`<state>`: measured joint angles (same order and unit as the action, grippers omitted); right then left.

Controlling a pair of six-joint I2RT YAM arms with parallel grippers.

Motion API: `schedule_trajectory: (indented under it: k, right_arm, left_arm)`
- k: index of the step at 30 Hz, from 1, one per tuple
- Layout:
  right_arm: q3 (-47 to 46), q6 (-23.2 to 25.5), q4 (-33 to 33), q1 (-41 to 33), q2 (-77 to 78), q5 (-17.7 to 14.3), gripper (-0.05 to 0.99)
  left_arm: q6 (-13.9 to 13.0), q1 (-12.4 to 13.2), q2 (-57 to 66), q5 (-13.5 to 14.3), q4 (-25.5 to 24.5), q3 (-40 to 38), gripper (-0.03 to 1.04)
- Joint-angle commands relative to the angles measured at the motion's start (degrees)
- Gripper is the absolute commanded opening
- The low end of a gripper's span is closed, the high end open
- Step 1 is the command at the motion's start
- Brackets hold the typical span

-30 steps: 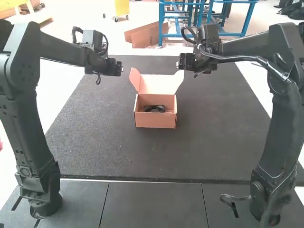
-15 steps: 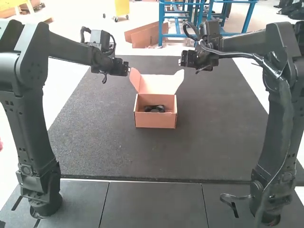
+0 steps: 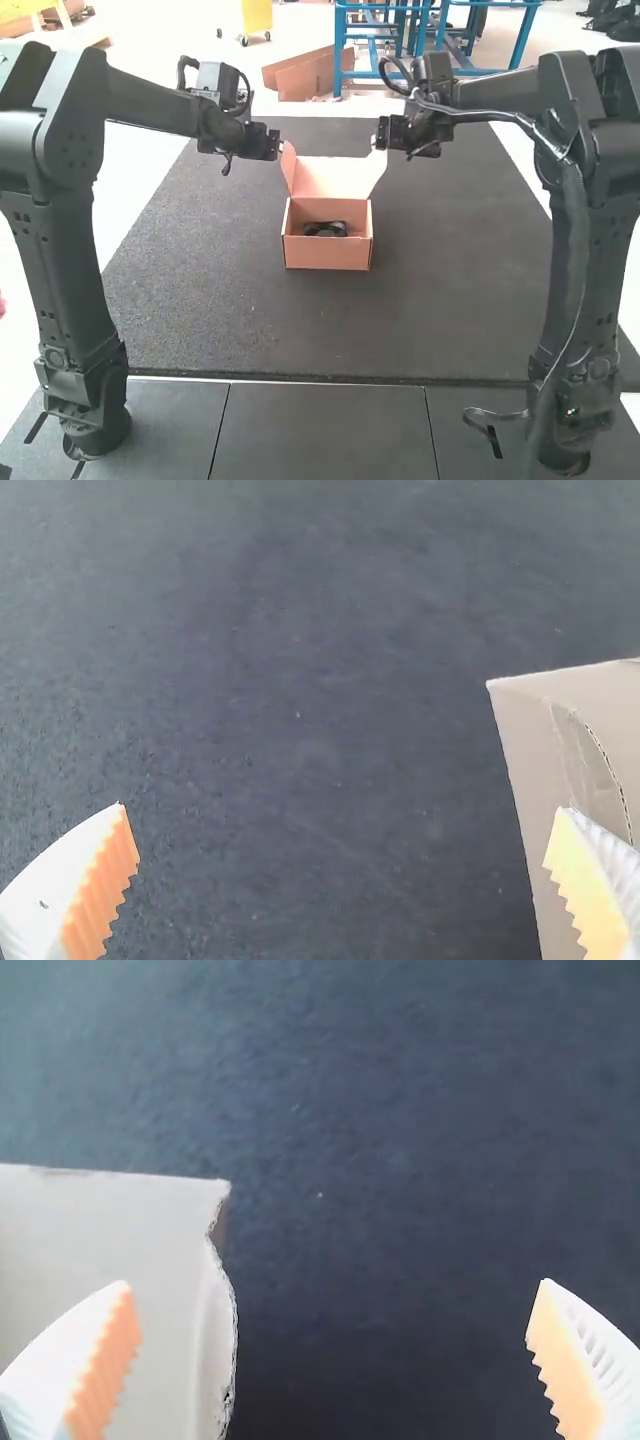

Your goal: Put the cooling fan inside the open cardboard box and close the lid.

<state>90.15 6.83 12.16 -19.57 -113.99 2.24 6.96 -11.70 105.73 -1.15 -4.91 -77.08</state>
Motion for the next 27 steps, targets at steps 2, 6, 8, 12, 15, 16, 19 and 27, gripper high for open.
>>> schedule_trajectory:
  k: [2,6,8,12,15,16,19,27]
  right_arm:
    - [2.93,0.03,0.05,1.2,-0.44,1.19,0.84]
    - [4.25,0.03,1.64,1.2,-1.49,1.54,0.79]
    - [4.42,0.11,1.99,1.2,-1.67,1.54,0.74]
    - [4.25,0.29,2.25,1.12,-1.67,2.07,0.65]
    - [4.25,0.38,3.22,0.85,-1.76,2.95,0.62]
    - [4.33,0.38,3.57,0.76,-1.76,3.03,0.62]
    - [4.33,0.38,4.62,0.68,-1.76,3.65,0.57]
    - [4.42,0.29,5.06,0.59,-1.76,5.05,0.31]
  left_arm:
    - [0.69,-0.25,0.61,-0.87,-0.01,-2.11,0.96]
    - [0.77,-0.25,0.61,-0.87,0.07,-2.11,0.96]
    - [0.69,-0.25,0.61,-0.87,0.07,-2.11,0.96]
    - [0.69,-0.34,0.7,-0.87,0.07,-2.11,0.96]
    - [0.69,-0.34,0.7,-0.87,0.07,-2.11,0.96]
    - [0.69,-0.34,0.7,-0.87,0.07,-2.11,0.96]
    - [0.77,-0.34,0.7,-0.87,0.16,-2.11,0.96]
    - [0.69,-0.25,0.7,-0.87,-0.01,-2.11,0.96]
